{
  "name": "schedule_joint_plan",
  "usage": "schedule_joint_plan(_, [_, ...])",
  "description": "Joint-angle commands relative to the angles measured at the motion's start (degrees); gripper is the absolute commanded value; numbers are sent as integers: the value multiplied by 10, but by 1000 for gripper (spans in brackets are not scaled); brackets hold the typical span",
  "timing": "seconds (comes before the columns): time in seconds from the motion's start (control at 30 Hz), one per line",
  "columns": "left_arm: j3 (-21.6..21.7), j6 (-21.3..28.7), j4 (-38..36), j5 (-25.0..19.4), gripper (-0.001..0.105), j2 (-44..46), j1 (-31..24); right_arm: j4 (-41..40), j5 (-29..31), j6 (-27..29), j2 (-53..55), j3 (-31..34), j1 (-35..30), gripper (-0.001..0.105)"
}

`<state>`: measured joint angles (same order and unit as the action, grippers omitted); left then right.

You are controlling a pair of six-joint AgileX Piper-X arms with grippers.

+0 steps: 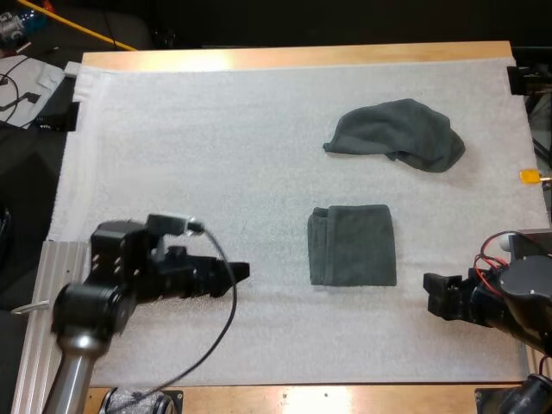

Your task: Pick towel from pile, fold and stack

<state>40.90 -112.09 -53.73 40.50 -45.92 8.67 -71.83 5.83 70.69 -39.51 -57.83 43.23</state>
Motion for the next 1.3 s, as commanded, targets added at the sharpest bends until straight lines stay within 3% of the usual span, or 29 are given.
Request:
schedule_joint_plan(0.0, [2,-14,50,6,71,-53,34,0,2,4,2,-3,1,65])
schedule_joint_plan(0.23, [3,-73,179,-6,71,-172,116,-2,1,4,2,-3,0,66])
schedule_joint_plan(0.47, [0,-133,305,-11,72,-300,160,-5,0,4,2,-3,0,66])
schedule_joint_plan(0.57, [1,-118,298,-6,72,-299,157,-7,3,3,3,-4,0,65])
schedule_joint_plan(0.97, [10,-164,388,-7,71,-430,163,-18,3,3,2,-4,0,65])
schedule_joint_plan(1.27, [61,-200,386,-3,71,-499,163,-22,3,3,3,-4,1,65])
